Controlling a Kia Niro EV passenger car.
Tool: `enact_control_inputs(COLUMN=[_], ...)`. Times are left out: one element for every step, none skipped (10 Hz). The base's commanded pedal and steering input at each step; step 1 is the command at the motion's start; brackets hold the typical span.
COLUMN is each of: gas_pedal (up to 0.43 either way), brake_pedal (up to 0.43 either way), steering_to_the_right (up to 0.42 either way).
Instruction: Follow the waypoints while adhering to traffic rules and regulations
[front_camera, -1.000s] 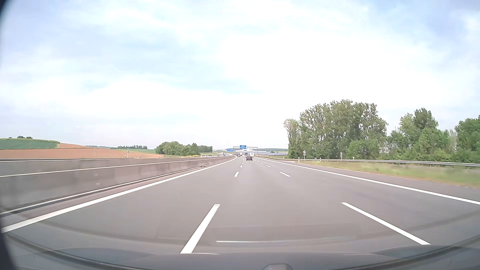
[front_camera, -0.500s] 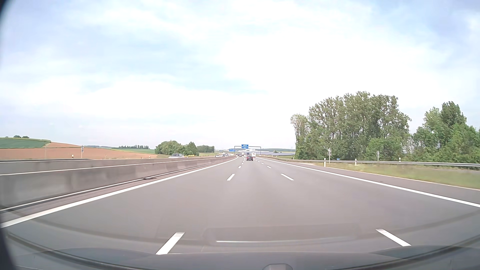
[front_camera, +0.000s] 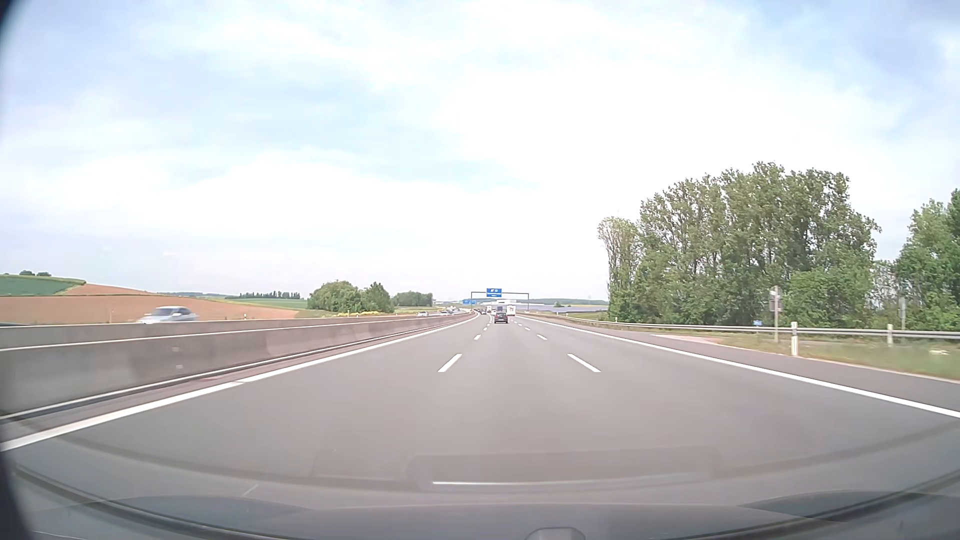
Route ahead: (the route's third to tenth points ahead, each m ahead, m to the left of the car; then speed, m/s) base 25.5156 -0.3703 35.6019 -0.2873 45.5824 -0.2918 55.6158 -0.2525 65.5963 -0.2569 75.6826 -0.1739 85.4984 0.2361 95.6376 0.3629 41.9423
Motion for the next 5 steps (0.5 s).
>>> enact_control_inputs(gas_pedal=[0.299,0.311,0.35,0.37,0.37], brake_pedal=[0.0,0.0,0.0,0.0,0.0], steering_to_the_right=[-0.004,-0.004,-0.004,-0.004,-0.004])
